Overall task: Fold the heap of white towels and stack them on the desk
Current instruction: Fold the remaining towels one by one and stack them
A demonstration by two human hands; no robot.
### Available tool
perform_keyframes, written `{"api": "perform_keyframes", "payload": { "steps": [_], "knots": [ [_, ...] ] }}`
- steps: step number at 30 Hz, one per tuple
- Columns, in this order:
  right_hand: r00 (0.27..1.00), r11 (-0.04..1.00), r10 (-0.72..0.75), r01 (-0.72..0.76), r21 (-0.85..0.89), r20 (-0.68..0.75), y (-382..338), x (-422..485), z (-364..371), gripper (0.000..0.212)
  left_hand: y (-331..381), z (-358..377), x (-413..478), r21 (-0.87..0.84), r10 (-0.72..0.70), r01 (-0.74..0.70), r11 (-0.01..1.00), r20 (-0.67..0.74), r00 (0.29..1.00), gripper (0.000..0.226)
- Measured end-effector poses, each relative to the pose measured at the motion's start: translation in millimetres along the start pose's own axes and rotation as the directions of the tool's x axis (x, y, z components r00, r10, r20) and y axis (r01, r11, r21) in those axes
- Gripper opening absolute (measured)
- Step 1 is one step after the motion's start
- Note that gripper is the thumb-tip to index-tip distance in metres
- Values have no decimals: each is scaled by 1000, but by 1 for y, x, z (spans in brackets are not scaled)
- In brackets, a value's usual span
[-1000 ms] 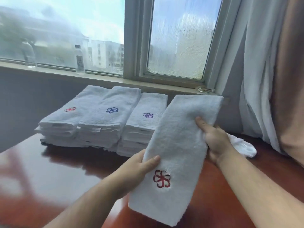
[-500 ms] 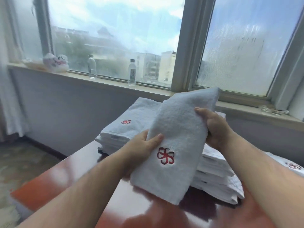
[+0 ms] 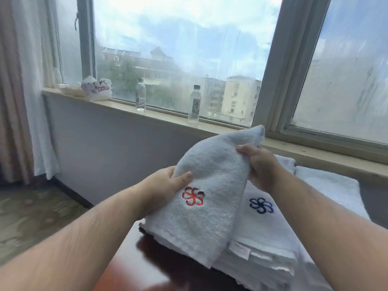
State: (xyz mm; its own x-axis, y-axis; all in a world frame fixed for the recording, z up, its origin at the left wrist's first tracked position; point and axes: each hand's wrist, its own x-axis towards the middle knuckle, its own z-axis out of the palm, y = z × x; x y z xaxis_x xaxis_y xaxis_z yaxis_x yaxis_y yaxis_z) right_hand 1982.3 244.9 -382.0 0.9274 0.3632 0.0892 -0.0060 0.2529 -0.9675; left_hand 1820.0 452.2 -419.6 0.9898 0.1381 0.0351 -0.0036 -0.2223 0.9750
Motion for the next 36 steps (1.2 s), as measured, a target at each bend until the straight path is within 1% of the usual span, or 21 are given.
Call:
{"api": "perform_keyframes", "payload": {
  "steps": [3, 5, 6, 7, 9, 10, 12, 15, 16, 18, 20, 22, 24, 25, 26, 27, 29, 30, 31, 34, 36],
  "knots": [
    [998, 998, -52, 50, 50, 33, -9, 30, 10, 32, 15, -12, 22, -31, 38, -39, 999, -52, 998, 29],
    [999, 999, -38, 38, 35, 2, -9, 51, 15, 31, 20, -19, 40, -26, 9, -11, 1000, -102, 995, 33],
    [1000, 1000, 0, 0, -13, -27, -4, 59, 16, 32, 19, -21, 49, 25, -45, 50, 998, -142, 989, 38],
    [997, 995, 52, -57, -84, -63, 4, 66, 14, 32, 15, -22, 58, 136, -119, 147, 980, -196, 973, 45],
    [979, 961, 134, -167, -221, -156, 26, 75, 6, 33, 2, -22, 70, 425, -234, 341, 839, -285, 930, 59],
    [970, 946, 145, -193, -261, -194, 36, 80, 1, 33, -6, -21, 74, 511, -254, 379, 772, -299, 920, 61],
    [962, 936, 134, -201, -288, -236, 48, 89, -6, 32, -15, -21, 80, 579, -258, 380, 721, -284, 923, 59],
    [959, 935, 92, -175, -309, -267, 54, 100, -10, 31, -17, -23, 81, 594, -225, 351, 724, -278, 934, 58],
    [960, 933, 53, -146, -330, -275, 55, 102, -10, 35, -16, -24, 80, 592, -209, 340, 731, -279, 937, 56],
    [955, 906, -56, -74, -416, -291, 57, 102, -10, 55, -15, -24, 77, 578, -159, 320, 750, -312, 937, 47],
    [938, 807, -203, -2, -590, -281, 54, 95, -10, 70, -11, -19, 72, 566, -88, 312, 763, -387, 918, 38],
    [900, 611, -372, 51, -790, -229, 52, 90, -7, 64, -8, -12, 67, 617, 27, 286, 733, -446, 895, 44],
    [846, 414, -513, 99, -905, -142, 51, 84, -2, 51, -9, -4, 63, 685, 194, 146, 714, -393, 899, 53],
    [839, 347, -534, 102, -932, -106, 51, 82, 0, 47, -8, 2, 61, 697, 248, 52, 715, -323, 913, 60],
    [854, 299, -514, 91, -950, -80, 51, 81, 1, 47, -8, 8, 59, 697, 259, -16, 717, -244, 935, 69],
    [885, 259, -462, 65, -964, -64, 50, 80, 0, 47, -9, 14, 58, 707, 227, -40, 706, -171, 959, 80],
    [946, 150, -323, 14, -989, -36, 50, 82, 1, 50, -17, 24, 59, 792, 112, -4, 610, -82, 990, 96],
    [964, 96, -263, 3, -995, -23, 50, 83, 1, 52, -23, 29, 59, 830, 81, 16, 558, -74, 994, 100],
    [977, 56, -213, -2, -998, -14, 51, 84, 1, 54, -29, 32, 59, 845, 82, 27, 534, -84, 993, 101],
    [996, -6, -83, -22, -1000, -21, 52, 88, -1, 59, -42, 39, 56, 842, 148, 28, 539, -127, 981, 105],
    [993, -113, -118, -35, -993, -22, 48, 95, 5, 64, -45, 41, 56, 846, 162, 32, 533, -139, 977, 111]
  ]
}}
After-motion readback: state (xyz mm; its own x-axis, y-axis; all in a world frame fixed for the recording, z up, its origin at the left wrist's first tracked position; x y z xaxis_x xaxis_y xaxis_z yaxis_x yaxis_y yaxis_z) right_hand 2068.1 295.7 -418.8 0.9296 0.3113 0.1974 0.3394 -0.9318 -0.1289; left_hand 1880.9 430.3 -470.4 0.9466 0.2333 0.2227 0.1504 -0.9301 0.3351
